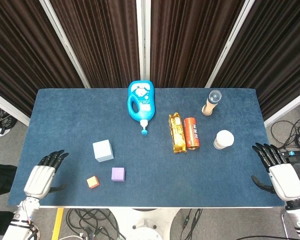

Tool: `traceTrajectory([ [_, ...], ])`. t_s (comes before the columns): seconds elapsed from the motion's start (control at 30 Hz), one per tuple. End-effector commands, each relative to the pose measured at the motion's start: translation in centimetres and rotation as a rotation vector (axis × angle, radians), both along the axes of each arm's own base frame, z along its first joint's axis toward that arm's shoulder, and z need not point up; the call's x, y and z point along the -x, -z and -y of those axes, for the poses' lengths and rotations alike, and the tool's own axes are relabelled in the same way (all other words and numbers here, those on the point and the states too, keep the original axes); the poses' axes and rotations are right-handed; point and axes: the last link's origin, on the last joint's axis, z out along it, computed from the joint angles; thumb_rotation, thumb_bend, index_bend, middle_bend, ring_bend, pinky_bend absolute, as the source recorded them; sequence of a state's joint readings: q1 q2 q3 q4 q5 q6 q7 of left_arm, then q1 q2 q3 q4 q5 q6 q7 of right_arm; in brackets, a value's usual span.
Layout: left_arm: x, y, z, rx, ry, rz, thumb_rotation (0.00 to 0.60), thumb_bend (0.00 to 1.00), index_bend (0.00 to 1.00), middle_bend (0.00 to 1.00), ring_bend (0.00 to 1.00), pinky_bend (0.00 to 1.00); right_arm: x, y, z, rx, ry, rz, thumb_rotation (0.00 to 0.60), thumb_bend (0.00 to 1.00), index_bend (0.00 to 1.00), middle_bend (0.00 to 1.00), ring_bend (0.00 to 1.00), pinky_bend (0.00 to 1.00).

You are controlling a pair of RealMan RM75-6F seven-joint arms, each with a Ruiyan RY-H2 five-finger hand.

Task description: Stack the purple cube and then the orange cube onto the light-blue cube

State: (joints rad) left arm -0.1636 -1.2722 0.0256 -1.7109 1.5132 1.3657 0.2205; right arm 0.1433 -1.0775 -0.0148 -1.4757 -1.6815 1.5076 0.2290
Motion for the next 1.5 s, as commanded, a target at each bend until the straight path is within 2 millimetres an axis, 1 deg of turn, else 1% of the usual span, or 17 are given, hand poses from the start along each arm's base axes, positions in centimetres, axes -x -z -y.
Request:
traceTrajectory([
  [0.03, 0.0, 0.0, 0.0, -0.002, 0.0, 0.001, 0.6, 0.11, 0.19, 0.21, 0.12, 0.2, 0.0, 0.0, 0.0, 0.0, 0.0, 0.0, 0.6, 0.2, 0.03, 0.05, 0.0, 0.0],
  [0.33, -0.4, -0.6, -0.4, -0.025, 0.007, 0.015, 0.6, 0.11, 0.19, 0.21, 0.12, 0.2, 0.0, 0.0, 0.0, 0.002, -0.002, 0.001, 0.6, 0.2, 0.03, 0.05, 0.0, 0.0],
  [0.5, -1.2, -0.8, -0.5, -0.03, 0.028, 0.024, 0.6, 0.11, 0.19, 0.21, 0.12, 0.2, -0.1, -0.1, 0.1, 0.004, -0.002, 0.006, 0.6, 0.2, 0.03, 0.05, 0.0, 0.0],
  [0.7, -2.2, -0.7, -0.1, -0.016, 0.044, 0.046, 0.6, 0.11, 0.19, 0.21, 0.12, 0.2, -0.1, -0.3, 0.2, 0.017, -0.008, 0.021, 0.6, 0.2, 0.03, 0.05, 0.0, 0.0],
  [0.83, -3.7, 0.4, 0.7, 0.036, 0.059, 0.118, 0.6, 0.11, 0.19, 0.22, 0.13, 0.2, 0.0, -0.2, 0.1, 0.009, -0.001, 0.017, 0.6, 0.2, 0.03, 0.06, 0.0, 0.0],
  [0.93, -5.0, 1.3, 1.5, 0.073, 0.093, 0.137, 0.6, 0.11, 0.19, 0.24, 0.13, 0.2, -0.1, -0.4, 0.0, 0.011, -0.014, 0.023, 0.6, 0.2, 0.03, 0.06, 0.0, 0.0],
  [1.07, -7.6, 2.3, 2.3, 0.098, 0.107, 0.151, 0.6, 0.11, 0.19, 0.26, 0.14, 0.21, 0.0, -0.6, 0.1, 0.011, -0.005, 0.037, 0.6, 0.2, 0.03, 0.06, 0.0, 0.0],
  [1.2, -10.2, 3.0, 2.1, 0.092, 0.126, 0.161, 0.6, 0.12, 0.2, 0.29, 0.17, 0.25, 0.1, -0.9, 0.2, 0.015, -0.001, 0.049, 0.6, 0.2, 0.03, 0.06, 0.0, 0.0],
  [1.27, -11.2, 3.9, 2.0, 0.11, 0.13, 0.165, 0.6, 0.12, 0.2, 0.3, 0.18, 0.26, 0.1, -1.1, 0.2, 0.02, -0.004, 0.053, 0.6, 0.2, 0.03, 0.06, 0.0, 0.0],
  [1.37, -12.2, 5.4, 1.7, 0.152, 0.15, 0.153, 0.6, 0.12, 0.21, 0.3, 0.18, 0.26, 0.2, -1.2, 0.2, 0.021, 0.0, 0.058, 0.6, 0.2, 0.03, 0.06, 0.0, 0.0],
  [1.5, -12.8, 7.6, 1.2, 0.208, 0.172, 0.12, 0.6, 0.13, 0.21, 0.3, 0.18, 0.26, 0.3, -1.3, 0.2, 0.022, 0.003, 0.061, 0.6, 0.2, 0.03, 0.06, 0.0, 0.0],
])
